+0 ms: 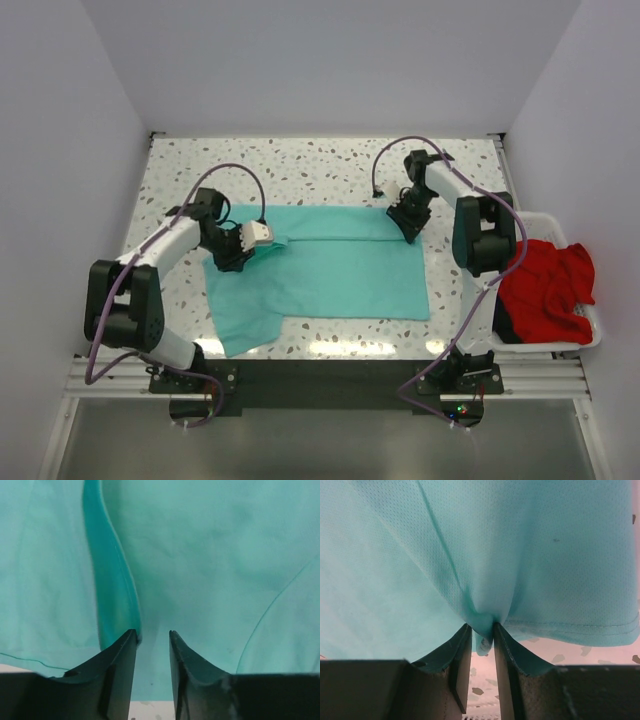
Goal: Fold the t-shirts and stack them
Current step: Fold the tshirt
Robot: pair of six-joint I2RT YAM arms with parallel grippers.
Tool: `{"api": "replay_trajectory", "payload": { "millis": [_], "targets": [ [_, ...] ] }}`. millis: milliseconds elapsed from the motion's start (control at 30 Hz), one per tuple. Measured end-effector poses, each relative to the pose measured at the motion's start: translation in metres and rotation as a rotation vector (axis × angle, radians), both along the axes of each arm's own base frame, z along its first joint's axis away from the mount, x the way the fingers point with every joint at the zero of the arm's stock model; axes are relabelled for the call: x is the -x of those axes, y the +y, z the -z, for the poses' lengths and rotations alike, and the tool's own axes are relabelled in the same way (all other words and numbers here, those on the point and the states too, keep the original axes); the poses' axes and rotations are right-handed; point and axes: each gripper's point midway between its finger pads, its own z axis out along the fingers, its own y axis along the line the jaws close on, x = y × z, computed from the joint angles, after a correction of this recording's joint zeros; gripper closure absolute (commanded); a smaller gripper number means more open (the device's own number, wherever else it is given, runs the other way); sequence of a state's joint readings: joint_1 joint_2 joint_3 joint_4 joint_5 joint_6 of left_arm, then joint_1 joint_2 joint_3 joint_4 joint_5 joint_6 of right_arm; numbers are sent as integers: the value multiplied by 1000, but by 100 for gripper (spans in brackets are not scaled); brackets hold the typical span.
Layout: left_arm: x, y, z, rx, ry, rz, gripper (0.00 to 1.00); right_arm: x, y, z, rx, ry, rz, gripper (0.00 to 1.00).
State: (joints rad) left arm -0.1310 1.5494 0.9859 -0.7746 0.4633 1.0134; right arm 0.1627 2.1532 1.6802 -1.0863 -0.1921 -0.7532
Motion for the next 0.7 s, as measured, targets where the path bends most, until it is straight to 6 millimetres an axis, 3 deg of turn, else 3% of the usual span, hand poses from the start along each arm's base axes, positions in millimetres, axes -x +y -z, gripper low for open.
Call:
{"api": "replay_trajectory", "payload": {
  "millis": [100,267,367,500,700],
  "targets": [
    [10,4,0,-22,-31,41,61,1,0,0,0,4,-3,69],
    [3,2,-12,-10,-75,63,61,5,0,-1,-1,21,-8,69],
    [-8,-7,-27,37,-97,56,61,7,1,-5,-7,32,-8,70],
    [-38,-16,-43,87,-125,-25,61,3,4,-14,-22,16,-7,76],
    [-64,-12,-15,87,-31,-195,60,-2,7,-28,-42,-25,-2,73]
  ]
}}
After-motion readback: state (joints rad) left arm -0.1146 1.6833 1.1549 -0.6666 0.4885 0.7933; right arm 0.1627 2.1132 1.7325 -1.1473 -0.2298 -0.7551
